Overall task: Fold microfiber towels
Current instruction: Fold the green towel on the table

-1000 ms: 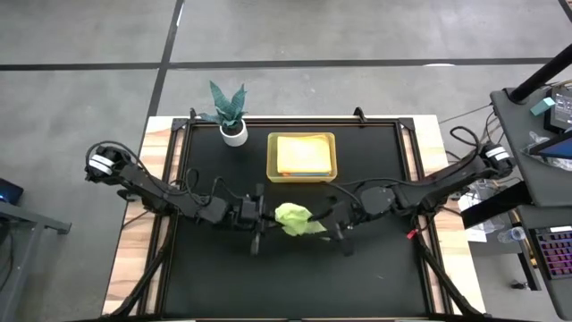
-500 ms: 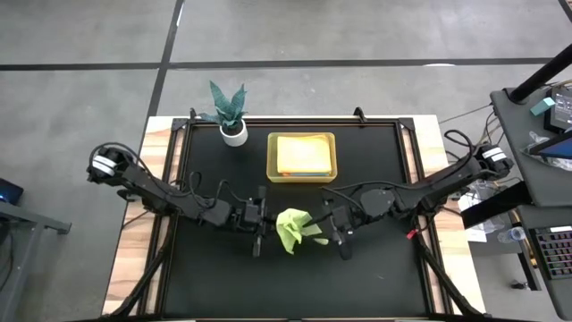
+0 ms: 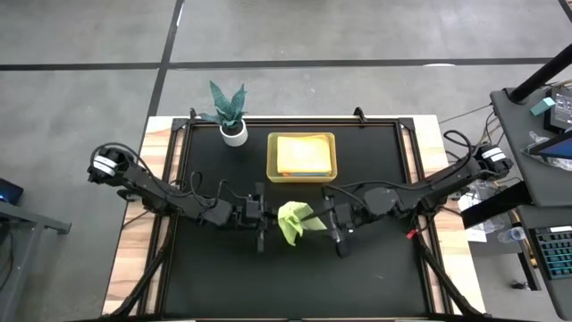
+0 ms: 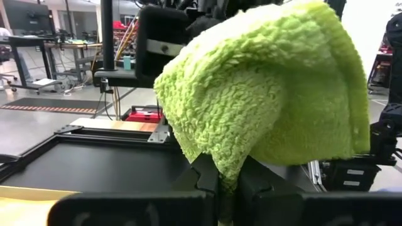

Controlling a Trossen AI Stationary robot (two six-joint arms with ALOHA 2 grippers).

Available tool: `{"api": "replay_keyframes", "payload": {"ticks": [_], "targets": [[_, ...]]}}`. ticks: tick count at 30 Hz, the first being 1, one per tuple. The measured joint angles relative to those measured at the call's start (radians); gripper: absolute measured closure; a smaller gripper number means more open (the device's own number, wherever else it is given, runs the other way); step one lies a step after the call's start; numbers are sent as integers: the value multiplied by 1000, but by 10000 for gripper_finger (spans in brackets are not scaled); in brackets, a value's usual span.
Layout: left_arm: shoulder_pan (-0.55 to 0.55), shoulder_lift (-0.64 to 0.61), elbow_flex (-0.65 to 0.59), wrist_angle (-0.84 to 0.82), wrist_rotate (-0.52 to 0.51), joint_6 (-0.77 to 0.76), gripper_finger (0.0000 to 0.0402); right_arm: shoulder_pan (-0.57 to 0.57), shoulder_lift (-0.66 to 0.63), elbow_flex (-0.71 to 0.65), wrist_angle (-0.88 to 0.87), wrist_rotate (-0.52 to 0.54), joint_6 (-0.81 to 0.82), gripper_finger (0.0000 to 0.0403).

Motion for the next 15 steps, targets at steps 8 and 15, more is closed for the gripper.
{"api": "replay_keyframes", "payload": {"ticks": [8, 15], "targets": [[1, 0, 0, 0, -40, 0, 402, 0, 0, 0, 41, 69, -60, 270], [1, 0, 1, 2, -56, 0, 402, -2, 91, 22, 109, 88, -119, 285]]}}
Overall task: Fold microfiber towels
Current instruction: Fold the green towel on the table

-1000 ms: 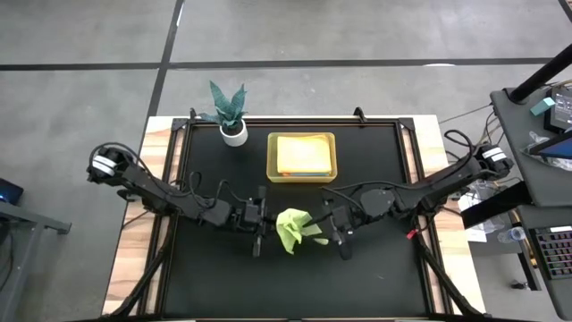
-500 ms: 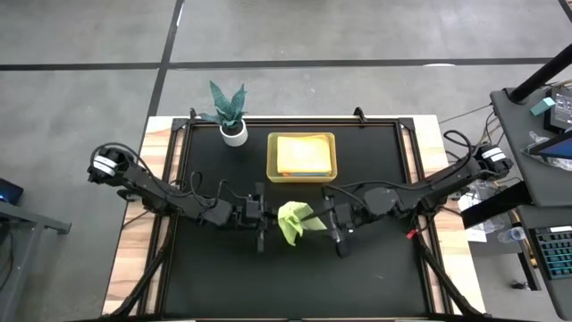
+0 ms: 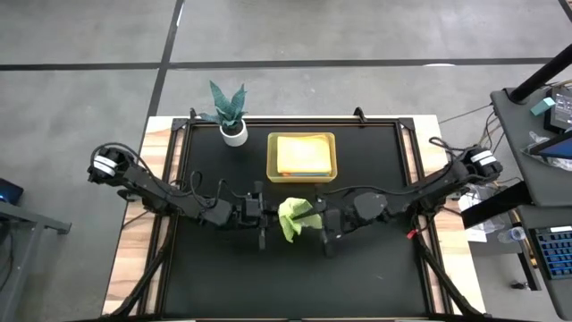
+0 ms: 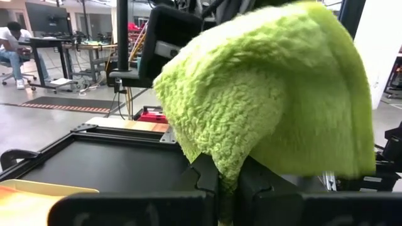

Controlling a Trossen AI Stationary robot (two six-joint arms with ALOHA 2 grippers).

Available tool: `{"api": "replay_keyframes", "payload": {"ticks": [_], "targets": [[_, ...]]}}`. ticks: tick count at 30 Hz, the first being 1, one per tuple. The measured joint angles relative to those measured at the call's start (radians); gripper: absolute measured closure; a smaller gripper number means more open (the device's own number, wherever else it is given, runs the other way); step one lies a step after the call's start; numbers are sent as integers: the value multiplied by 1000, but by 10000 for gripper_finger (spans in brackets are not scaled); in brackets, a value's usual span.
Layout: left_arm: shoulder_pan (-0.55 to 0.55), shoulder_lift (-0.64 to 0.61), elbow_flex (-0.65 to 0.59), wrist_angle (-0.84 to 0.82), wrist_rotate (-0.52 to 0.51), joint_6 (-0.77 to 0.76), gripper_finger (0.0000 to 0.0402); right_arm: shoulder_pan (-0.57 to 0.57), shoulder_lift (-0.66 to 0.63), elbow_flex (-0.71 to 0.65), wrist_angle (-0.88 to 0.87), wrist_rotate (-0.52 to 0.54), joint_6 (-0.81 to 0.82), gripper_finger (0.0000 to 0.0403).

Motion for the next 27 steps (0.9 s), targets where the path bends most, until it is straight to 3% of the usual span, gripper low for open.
{"api": "replay_keyframes", "payload": {"ticks": [4, 11, 15, 24, 27], "targets": [[0, 0, 0, 0, 0, 0, 402, 6, 52, 36, 6, 75, -76, 299], [0, 0, 0, -3, 0, 5, 402, 8, 46, 42, -32, 78, -80, 383], [1, 3, 0, -4, 0, 0, 396, 9, 30, 43, -54, 80, -73, 393], [4, -13, -1, -136, -28, -1, 284, 9, -70, 92, -404, 82, 61, 394], [5, -13, -1, -211, -46, -2, 245, 9, -84, 115, -502, 137, 83, 394]]}}
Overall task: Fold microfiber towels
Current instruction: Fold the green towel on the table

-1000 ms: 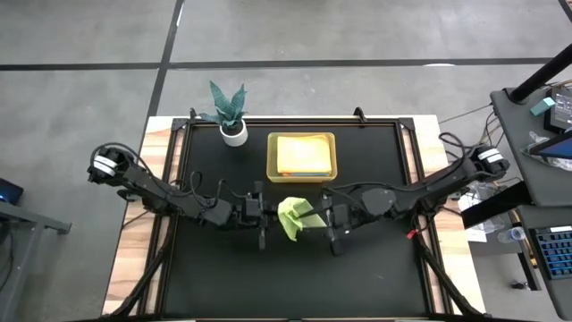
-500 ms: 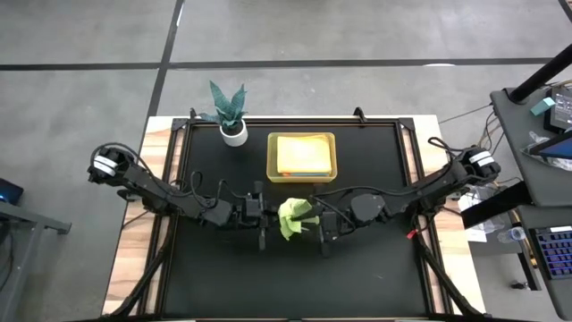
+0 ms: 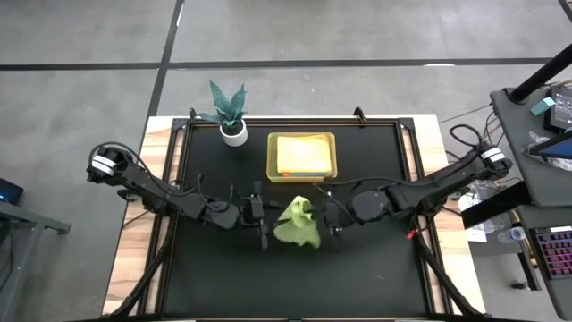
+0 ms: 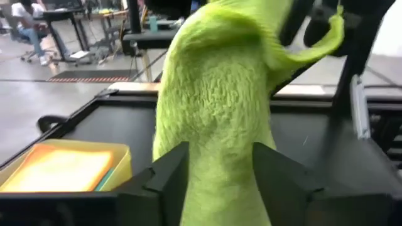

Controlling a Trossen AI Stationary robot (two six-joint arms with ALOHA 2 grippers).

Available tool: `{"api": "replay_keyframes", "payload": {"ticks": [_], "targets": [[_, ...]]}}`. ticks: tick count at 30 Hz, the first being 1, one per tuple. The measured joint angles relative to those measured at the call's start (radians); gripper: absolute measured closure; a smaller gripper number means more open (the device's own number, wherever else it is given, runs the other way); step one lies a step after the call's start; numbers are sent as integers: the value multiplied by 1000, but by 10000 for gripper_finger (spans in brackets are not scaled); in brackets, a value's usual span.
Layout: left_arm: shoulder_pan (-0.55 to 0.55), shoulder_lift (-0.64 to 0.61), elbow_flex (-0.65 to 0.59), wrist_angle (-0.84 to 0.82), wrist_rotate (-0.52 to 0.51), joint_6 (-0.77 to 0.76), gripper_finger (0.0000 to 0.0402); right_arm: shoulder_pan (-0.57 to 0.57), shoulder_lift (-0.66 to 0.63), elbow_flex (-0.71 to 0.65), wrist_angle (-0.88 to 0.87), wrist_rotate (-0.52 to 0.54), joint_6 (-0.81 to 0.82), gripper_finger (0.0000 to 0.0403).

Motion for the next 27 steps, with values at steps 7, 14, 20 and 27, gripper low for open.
{"api": "replay_keyframes", "payload": {"ticks": [7, 14, 20, 27], "targets": [[0, 0, 0, -25, -6, -75, 204, 0, 16, 18, -28, 173, 62, 394], [-1, 35, 2, 62, -8, -198, 203, 0, 110, 15, 110, 254, 79, 394], [5, 77, 6, 118, -70, -253, 203, -2, 145, 15, 152, 256, 70, 394], [6, 80, 6, 131, -83, -262, 203, -2, 145, 15, 152, 265, 75, 394]]}}
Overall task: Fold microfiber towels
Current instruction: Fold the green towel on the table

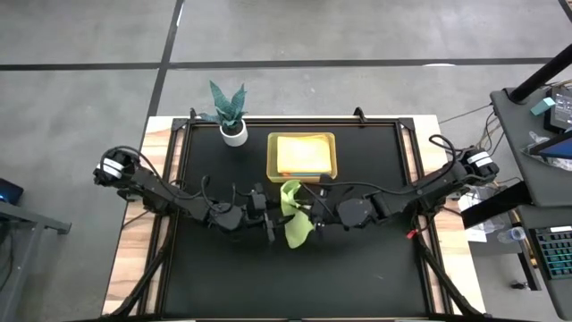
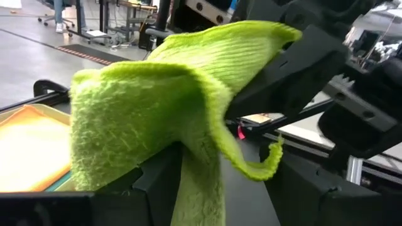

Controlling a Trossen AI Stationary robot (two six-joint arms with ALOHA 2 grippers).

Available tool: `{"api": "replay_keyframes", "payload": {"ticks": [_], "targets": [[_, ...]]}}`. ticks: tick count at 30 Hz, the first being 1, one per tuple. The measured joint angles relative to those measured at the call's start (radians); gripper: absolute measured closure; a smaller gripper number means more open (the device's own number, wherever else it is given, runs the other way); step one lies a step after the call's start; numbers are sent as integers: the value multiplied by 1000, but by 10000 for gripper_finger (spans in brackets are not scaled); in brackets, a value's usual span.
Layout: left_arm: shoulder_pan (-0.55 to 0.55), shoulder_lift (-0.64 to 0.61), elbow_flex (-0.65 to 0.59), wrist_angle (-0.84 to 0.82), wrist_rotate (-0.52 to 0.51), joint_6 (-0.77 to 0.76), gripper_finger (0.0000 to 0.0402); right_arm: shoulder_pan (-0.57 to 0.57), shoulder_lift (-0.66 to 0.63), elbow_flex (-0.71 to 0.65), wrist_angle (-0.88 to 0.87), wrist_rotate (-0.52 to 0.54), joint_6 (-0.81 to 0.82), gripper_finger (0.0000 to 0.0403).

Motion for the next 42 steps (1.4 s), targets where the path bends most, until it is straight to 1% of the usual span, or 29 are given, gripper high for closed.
{"api": "replay_keyframes", "payload": {"ticks": [4, 6, 8, 10, 14, 18, 20, 24, 31, 35, 38, 39, 42], "targets": [[-3, 0, 0, 12, -1, -2, 203, 0, 0, 0, -17, 72, 14, 394], [-6, 0, 0, 11, -3, -2, 205, 0, 0, 0, -26, 84, 16, 394], [-6, 0, 0, 12, -33, -2, 213, 0, 0, 0, -32, 86, 16, 394], [-6, 0, 0, 11, -65, -1, 230, 0, 0, 0, -41, 86, 26, 394], [-6, 0, 0, 11, -80, 0, 285, 0, 0, 0, -49, 86, 26, 394], [-6, 0, 0, 11, -80, 29, 368, 0, 0, 0, -49, 86, 25, 394], [-6, 0, 0, 11, -80, 34, 392, 0, 0, 0, -49, 86, 25, 394], [-8, 0, 0, 10, -81, 53, 399, 0, 0, 0, -61, 86, 25, 394], [-22, -5, 0, 7, -80, 83, 401, 3, -8, 0, -100, 85, 17, 394], [-62, -51, 0, 0, -81, 151, 401, 19, -52, 26, -203, 72, 25, 394], [-109, -103, 0, 5, -73, 210, 401, 33, -91, 55, -317, 85, 21, 394], [-124, -120, 0, -3, -71, 231, 401, 34, -100, 70, -353, 72, 17, 394], [-162, -173, 1, -38, -74, 265, 401, 35, -130, 116, -485, -21, 49, 394]]}}
